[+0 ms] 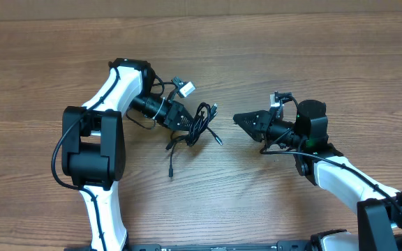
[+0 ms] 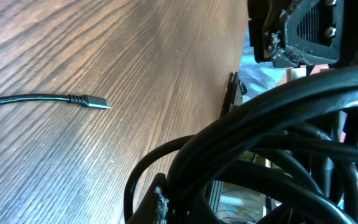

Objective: Untangle cables

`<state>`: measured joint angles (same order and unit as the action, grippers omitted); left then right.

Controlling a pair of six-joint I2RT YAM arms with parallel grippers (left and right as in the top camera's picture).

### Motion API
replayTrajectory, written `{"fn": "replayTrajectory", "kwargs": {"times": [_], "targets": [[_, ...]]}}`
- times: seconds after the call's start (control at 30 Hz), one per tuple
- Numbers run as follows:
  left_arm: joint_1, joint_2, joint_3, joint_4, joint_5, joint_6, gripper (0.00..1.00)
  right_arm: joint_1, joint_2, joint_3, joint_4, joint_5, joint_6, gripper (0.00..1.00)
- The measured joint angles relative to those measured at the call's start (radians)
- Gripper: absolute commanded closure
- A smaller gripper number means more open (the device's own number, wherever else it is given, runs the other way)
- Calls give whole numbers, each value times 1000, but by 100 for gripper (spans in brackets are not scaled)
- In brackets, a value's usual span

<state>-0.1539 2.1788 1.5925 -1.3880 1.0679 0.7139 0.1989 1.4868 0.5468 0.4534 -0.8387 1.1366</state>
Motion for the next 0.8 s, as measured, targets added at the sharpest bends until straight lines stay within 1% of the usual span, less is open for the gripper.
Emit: {"fn": "replayTrajectory", "kwargs": {"times": [0.23, 0.47, 0.6, 0.8], "targets": [[-42, 0, 0, 1, 8, 4, 96, 31, 0, 0, 19, 50, 28, 96], [-64, 0, 0, 6, 10, 4, 96, 33, 0, 0, 175, 76, 45, 96], [-64, 0, 0, 6, 11, 4, 96, 35, 0, 0, 167, 77, 58, 96], [-65, 0, 0, 7, 23, 4, 96, 88, 0, 0, 148, 80, 65, 96]]}}
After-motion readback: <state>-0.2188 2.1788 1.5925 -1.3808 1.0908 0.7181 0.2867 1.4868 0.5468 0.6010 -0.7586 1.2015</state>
